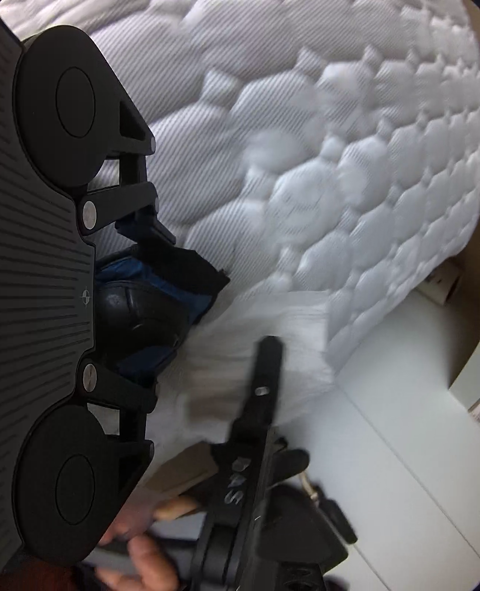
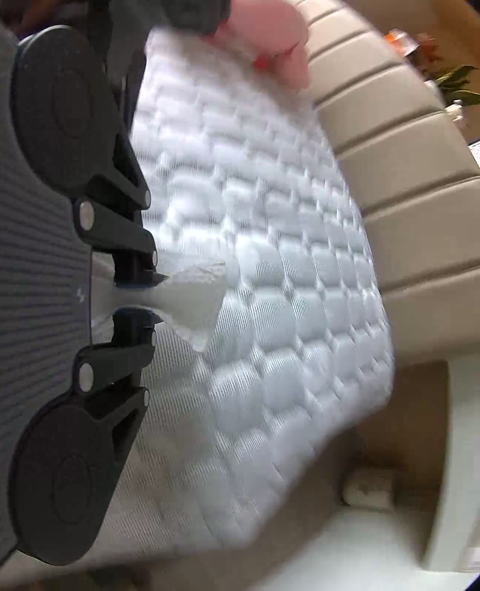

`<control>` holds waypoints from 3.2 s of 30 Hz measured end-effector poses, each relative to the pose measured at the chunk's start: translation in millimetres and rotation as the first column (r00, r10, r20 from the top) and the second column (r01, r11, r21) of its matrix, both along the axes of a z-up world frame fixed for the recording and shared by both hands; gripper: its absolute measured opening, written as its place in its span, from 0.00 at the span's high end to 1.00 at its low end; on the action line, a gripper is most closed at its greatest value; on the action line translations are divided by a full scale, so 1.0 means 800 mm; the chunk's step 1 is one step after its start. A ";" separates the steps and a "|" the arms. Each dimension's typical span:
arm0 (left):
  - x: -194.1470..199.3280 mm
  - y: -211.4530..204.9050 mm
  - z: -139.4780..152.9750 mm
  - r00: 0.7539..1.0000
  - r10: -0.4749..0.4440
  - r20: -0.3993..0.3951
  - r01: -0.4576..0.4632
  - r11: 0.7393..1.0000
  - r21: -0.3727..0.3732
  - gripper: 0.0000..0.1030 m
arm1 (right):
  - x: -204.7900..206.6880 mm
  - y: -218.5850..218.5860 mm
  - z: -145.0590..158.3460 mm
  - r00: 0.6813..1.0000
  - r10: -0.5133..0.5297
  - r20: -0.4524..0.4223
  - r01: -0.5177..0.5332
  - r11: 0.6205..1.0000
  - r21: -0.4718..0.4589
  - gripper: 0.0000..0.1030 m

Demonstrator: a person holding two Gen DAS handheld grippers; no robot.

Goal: Organize soft objects
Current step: 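Grasp the dark blue container with the left gripper while the right gripper wipes it, then wipe the dark blue container with the right gripper's tissue while the left gripper holds it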

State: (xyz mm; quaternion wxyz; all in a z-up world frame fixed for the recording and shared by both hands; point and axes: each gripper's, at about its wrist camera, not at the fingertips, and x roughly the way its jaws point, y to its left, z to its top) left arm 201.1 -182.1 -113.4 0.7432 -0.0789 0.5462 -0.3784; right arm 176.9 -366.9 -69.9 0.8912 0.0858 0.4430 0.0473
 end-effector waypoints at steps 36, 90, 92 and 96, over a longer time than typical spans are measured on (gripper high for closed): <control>0.026 0.065 0.042 0.974 0.046 -0.223 -0.156 0.850 -0.503 0.01 | 0.006 0.045 -0.002 0.848 0.527 -0.062 -0.478 0.809 0.343 0.83; -0.070 0.370 -0.034 0.716 0.596 -0.364 -0.646 0.763 -0.023 0.00 | 0.023 0.238 -0.040 0.889 0.452 -0.075 -0.442 0.890 0.114 0.88; -0.071 0.374 -0.035 0.707 0.598 -0.378 -0.655 0.755 -0.032 0.00 | 0.023 0.232 -0.025 0.909 0.417 -0.014 -0.412 0.902 0.133 0.88; -0.068 0.365 -0.034 0.728 0.586 -0.355 -0.634 0.773 -0.025 0.00 | 0.020 0.237 -0.017 0.898 0.440 0.001 -0.420 0.857 0.300 0.88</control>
